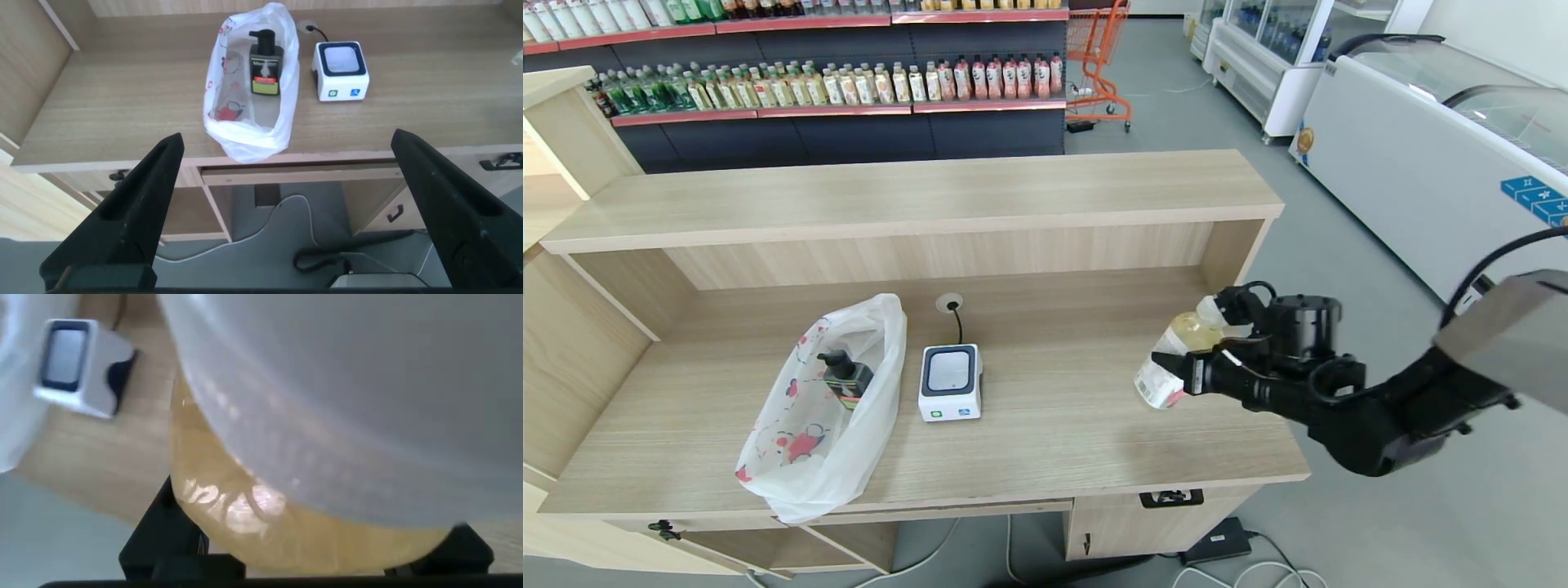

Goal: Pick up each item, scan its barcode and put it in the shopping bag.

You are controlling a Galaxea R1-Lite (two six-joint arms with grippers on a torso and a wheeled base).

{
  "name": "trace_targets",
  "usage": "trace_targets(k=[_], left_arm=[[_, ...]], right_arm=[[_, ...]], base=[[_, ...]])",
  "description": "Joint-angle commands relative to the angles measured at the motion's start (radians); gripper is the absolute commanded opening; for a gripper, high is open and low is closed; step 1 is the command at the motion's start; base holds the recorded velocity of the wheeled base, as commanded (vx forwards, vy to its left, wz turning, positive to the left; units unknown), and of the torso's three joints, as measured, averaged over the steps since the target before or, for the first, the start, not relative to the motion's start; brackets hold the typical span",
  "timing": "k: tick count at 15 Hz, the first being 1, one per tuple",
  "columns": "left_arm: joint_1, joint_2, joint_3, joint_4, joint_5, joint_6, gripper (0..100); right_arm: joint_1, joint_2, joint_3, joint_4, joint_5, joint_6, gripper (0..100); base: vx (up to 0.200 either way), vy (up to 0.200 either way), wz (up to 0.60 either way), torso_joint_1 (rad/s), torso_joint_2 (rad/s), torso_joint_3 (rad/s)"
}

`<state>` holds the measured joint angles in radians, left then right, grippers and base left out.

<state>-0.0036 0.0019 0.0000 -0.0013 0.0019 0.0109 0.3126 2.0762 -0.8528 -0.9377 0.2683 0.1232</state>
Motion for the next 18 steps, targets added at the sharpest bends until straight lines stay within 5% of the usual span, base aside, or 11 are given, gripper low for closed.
trace_targets(k=[1,8,18], left_arm=[[0.001,0.000,0.000,0.000,0.000,0.000,100],[0.001,0.000,0.000,0.000,0.000,0.000,100],[0.001,0.000,0.000,0.000,0.001,0.000,100]], right_arm=[[-0.041,-0.297,0.178,0.088,0.258,0.026,0],[-0.049,-0.423,0.199,0.114,0.770,0.018,0],[0.068,-0.446,0.235,0.260,0.819,-0.120,0]], base=[[0.000,0.000,0.00,0.000,0.00,0.000],[0.000,0.000,0.00,0.000,0.00,0.000],[0.000,0.000,0.00,0.000,0.00,0.000]])
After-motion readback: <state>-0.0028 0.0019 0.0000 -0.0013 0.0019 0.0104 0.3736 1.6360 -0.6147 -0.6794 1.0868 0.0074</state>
